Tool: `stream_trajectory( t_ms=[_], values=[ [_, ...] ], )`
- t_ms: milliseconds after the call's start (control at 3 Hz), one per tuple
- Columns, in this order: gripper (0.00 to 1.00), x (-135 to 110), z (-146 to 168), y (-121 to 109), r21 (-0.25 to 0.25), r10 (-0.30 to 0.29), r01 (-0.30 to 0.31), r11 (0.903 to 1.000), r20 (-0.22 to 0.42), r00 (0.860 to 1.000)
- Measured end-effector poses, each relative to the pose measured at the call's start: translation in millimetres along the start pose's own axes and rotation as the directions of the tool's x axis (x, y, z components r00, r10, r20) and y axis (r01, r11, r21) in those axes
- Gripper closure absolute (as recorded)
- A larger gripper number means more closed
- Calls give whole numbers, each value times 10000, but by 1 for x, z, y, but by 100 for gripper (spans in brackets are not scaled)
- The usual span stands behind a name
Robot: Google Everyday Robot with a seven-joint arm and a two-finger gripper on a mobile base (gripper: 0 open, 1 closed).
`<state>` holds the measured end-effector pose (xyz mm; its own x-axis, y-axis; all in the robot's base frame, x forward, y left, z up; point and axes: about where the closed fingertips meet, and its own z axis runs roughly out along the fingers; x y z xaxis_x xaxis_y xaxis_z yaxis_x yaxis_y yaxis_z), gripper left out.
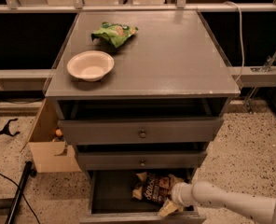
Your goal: Pick brown chip bag from bottom drawer and place on counter
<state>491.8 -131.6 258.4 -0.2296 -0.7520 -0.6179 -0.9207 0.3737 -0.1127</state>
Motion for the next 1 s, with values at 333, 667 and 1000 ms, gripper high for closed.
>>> stream_trajectory(
  t_ms=[333,667,1000],
  values=[
    [0,6,25,-2,-10,-188,188,9998,108,9998],
    [0,10,47,-7,34,-226,225,9997,181,9996],
    [29,12,71,-14,77,-249,248,9997,190,9995]
  ],
)
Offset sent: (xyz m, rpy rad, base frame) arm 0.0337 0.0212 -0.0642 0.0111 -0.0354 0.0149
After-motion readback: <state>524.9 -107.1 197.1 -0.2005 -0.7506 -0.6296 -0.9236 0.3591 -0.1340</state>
